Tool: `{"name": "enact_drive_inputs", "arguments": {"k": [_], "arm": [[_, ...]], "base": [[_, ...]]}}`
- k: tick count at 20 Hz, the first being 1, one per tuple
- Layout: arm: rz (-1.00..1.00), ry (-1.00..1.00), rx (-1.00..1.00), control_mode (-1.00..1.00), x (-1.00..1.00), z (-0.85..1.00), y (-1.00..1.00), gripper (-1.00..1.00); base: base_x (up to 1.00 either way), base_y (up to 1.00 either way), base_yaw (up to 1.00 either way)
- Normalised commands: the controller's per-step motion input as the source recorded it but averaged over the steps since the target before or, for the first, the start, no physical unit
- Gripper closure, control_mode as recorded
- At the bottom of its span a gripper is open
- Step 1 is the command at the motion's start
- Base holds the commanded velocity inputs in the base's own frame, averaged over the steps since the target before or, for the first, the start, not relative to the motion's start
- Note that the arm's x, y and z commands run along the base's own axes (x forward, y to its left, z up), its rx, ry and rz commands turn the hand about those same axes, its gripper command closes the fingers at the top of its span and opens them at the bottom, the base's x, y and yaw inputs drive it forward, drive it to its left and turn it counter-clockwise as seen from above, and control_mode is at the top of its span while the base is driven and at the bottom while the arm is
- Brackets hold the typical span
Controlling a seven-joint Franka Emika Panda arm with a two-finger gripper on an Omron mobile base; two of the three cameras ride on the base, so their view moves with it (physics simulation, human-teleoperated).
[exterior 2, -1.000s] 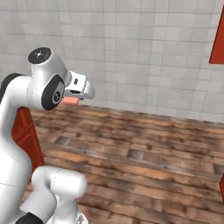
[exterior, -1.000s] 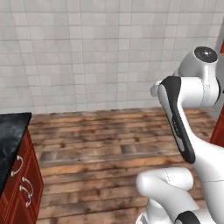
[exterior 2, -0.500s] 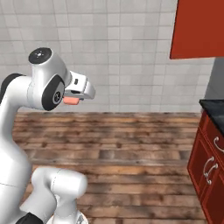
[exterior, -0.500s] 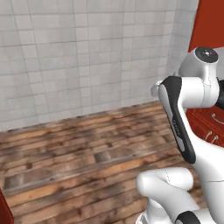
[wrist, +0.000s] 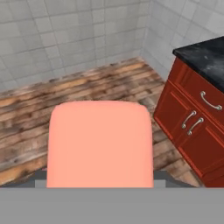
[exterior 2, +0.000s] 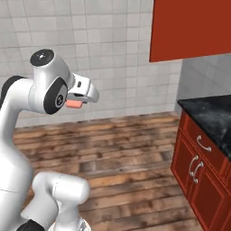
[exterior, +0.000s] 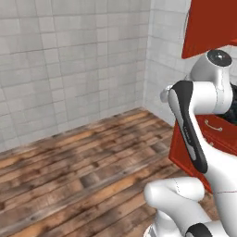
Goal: Pick up the bar soap and bar soap from the sink, and place them back in the cabinet, and close the cabinet door.
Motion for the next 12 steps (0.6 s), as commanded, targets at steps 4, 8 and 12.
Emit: {"name": "enact_drive_inputs", "arguments": {"k": [4, 8, 12], "arm": [[0.00, 0.00, 0.00, 1.00, 0.00, 0.00, 0.00, 1.00], [0.00, 0.00, 0.00, 1.00, 0.00, 0.00, 0.00, 1.00], [0.00, 0.00, 0.00, 1.00, 0.00, 0.00, 0.00, 1.00]], "base": [[0.47, 0.09, -0.33], [0.50, 0.08, -0.36], [0.45, 0.00, -0.37]]}}
